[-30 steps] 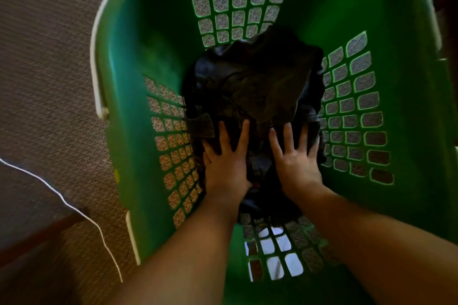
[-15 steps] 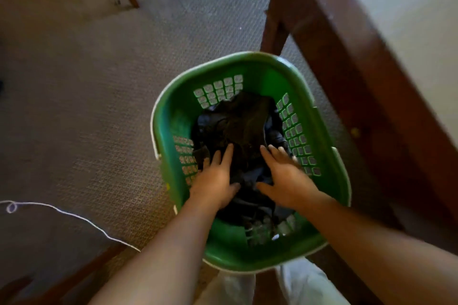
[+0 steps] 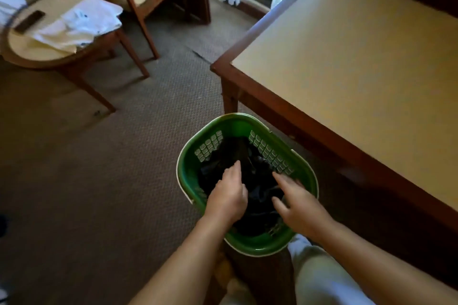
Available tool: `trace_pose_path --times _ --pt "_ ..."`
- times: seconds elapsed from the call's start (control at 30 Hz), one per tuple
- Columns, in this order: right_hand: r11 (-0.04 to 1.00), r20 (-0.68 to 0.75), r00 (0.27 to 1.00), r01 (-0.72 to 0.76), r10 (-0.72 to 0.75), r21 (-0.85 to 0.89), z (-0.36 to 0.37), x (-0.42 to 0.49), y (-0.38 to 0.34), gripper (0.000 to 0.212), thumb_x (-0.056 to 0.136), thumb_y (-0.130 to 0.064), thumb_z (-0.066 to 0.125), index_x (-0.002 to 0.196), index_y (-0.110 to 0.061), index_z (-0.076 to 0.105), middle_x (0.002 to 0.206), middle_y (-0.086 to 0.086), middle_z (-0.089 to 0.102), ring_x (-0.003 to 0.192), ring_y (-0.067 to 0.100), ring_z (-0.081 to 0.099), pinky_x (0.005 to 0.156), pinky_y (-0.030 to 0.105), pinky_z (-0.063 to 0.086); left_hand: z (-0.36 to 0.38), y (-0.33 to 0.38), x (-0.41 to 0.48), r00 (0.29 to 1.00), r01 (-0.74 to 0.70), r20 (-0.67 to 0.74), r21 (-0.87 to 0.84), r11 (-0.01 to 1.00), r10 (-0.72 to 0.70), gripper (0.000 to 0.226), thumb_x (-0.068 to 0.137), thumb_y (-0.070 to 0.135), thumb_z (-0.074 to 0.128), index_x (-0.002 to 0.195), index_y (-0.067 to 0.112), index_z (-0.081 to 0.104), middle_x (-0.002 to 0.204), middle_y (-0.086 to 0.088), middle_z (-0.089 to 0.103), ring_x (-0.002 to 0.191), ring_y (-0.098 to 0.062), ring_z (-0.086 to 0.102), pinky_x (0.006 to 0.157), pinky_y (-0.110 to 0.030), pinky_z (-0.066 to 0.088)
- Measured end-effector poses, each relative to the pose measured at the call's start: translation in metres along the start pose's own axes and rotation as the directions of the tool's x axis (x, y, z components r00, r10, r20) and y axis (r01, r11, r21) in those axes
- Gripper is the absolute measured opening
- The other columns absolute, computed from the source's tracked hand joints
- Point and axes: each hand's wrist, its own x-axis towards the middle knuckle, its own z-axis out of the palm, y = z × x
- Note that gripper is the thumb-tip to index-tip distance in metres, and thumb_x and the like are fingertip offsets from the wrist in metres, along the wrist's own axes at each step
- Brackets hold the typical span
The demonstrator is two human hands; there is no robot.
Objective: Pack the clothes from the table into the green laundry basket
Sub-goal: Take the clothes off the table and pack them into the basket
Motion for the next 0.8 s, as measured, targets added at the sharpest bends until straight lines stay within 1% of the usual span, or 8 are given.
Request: trace_pose_path --times 0.1,0.17,0.27,0.43,0.5,0.57,0.63,0.8 --pt "0.999 -0.086 0.995 -0.041 0.043 0.024 0.007 -0.031 -0.015 0.068 0.104 -0.039 0.049 0.161 -0.025 0.015 0.167 -0.004 0.020 0.153 0.009 0.012 0.126 0.033 0.010 -0.018 -0.001 -0.017 0.994 -0.103 0.034 0.054 0.993 0.101 0.068 0.104 0.028 0.045 0.164 0.021 0.014 0.169 -0.002 0.025 0.150 -0.024 0.035 0.121 -0.043 0.035" --pt "0.996 -0.127 0.989 -0.067 0.073 0.050 0.010 -0.048 -0.022 0.067 0.104 -0.038 0.049 0.161 -0.025 0.015 0.166 -0.005 0.020 0.153 0.008 0.011 0.126 0.032 0.007 -0.029 0.000 -0.023 0.988 -0.152 0.054 0.100 0.983 0.147 0.069 0.105 0.028 0.044 0.165 0.020 0.012 0.171 -0.002 0.020 0.154 -0.021 0.029 0.123 -0.043 0.031" --pt "0.996 -0.172 0.982 -0.065 0.076 0.066 0.013 -0.070 -0.025 0.067 0.104 -0.039 0.047 0.161 -0.026 0.015 0.167 -0.004 0.019 0.153 0.008 0.010 0.125 0.030 0.005 -0.042 0.009 -0.032 0.976 -0.207 0.108 0.159 0.965 0.192 0.069 0.106 0.028 0.042 0.166 0.019 0.009 0.173 -0.001 0.015 0.156 -0.018 0.023 0.126 -0.042 0.026" --pt "0.984 -0.219 0.966 -0.107 0.137 0.143 0.009 -0.095 -0.026 0.071 0.104 -0.044 0.047 0.162 -0.026 0.010 0.168 -0.006 0.013 0.154 0.010 0.005 0.125 0.033 0.009 -0.053 0.029 -0.041 0.953 -0.271 0.206 0.249 0.930 0.223 0.070 0.106 0.028 0.041 0.165 0.025 0.004 0.173 0.001 0.010 0.155 -0.023 0.027 0.123 -0.045 0.032" --pt "0.980 -0.252 0.957 -0.101 0.143 0.173 0.007 -0.100 -0.027 0.072 0.103 -0.045 0.047 0.161 -0.027 0.009 0.168 -0.007 0.012 0.154 0.009 0.005 0.125 0.033 0.009 -0.055 0.036 -0.041 0.950 -0.285 0.212 0.279 0.917 0.230 0.071 0.105 0.029 0.040 0.165 0.028 0.002 0.173 0.003 0.010 0.151 -0.028 0.034 0.119 -0.047 0.037" --pt "0.973 -0.268 0.950 -0.109 0.162 0.201 0.006 -0.104 -0.024 0.072 0.103 -0.047 0.047 0.161 -0.028 0.010 0.168 -0.008 0.012 0.154 0.009 0.006 0.125 0.034 0.012 -0.057 0.041 -0.040 0.950 -0.287 0.216 0.309 0.907 0.227 0.071 0.105 0.030 0.041 0.164 0.031 0.001 0.173 0.005 0.009 0.149 -0.029 0.039 0.115 -0.047 0.041" --pt "0.966 -0.273 0.945 -0.119 0.181 0.229 0.008 -0.107 -0.020 0.073 0.102 -0.049 0.046 0.161 -0.028 0.010 0.168 -0.009 0.012 0.154 0.009 0.007 0.125 0.035 0.013 -0.059 0.044 -0.037 0.946 -0.297 0.228 0.329 0.896 0.229 0.072 0.105 0.032 0.040 0.164 0.031 0.000 0.174 0.005 0.009 0.149 -0.029 0.038 0.115 -0.048 0.041" --pt "0.937 -0.301 0.913 -0.187 0.277 0.296 0.015 -0.107 -0.019 0.070 0.103 -0.047 0.048 0.161 -0.026 0.014 0.167 -0.008 0.015 0.153 0.009 0.011 0.122 0.029 0.014 -0.070 0.041 -0.018 0.920 -0.358 0.299 0.381 0.852 0.253 0.073 0.105 0.035 0.041 0.164 0.031 0.000 0.174 0.005 0.007 0.150 -0.029 0.038 0.113 -0.048 0.043"
